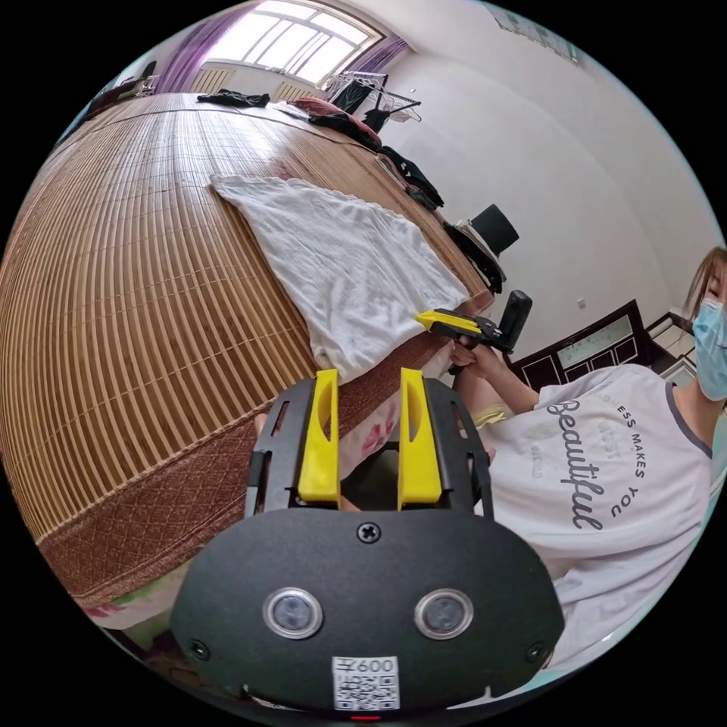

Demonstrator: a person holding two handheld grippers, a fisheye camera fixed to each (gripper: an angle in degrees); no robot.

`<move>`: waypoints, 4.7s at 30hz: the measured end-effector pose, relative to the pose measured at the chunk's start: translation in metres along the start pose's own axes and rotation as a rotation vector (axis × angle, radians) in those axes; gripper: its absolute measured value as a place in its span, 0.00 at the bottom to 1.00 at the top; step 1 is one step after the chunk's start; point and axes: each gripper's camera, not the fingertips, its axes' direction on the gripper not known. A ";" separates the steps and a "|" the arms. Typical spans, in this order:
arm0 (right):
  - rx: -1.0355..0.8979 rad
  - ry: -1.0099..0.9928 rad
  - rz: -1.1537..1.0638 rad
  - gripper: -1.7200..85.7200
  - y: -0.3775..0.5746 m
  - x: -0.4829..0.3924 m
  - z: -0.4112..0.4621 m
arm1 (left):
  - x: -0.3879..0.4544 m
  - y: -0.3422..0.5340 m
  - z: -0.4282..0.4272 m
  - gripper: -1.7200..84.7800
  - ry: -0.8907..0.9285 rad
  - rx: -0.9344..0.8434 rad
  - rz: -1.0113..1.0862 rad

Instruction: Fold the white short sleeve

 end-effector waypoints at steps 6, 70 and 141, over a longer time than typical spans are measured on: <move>0.005 -0.006 0.010 0.01 0.004 -0.007 0.000 | -0.024 -0.004 0.018 0.06 0.018 -0.015 -0.031; 0.111 -0.179 0.597 0.13 -0.179 0.104 -0.418 | -0.324 0.127 0.623 0.02 -0.901 0.417 0.106; -0.609 -0.663 0.340 0.02 -0.416 0.104 -0.432 | -0.497 -0.228 0.541 0.03 -0.205 0.191 0.504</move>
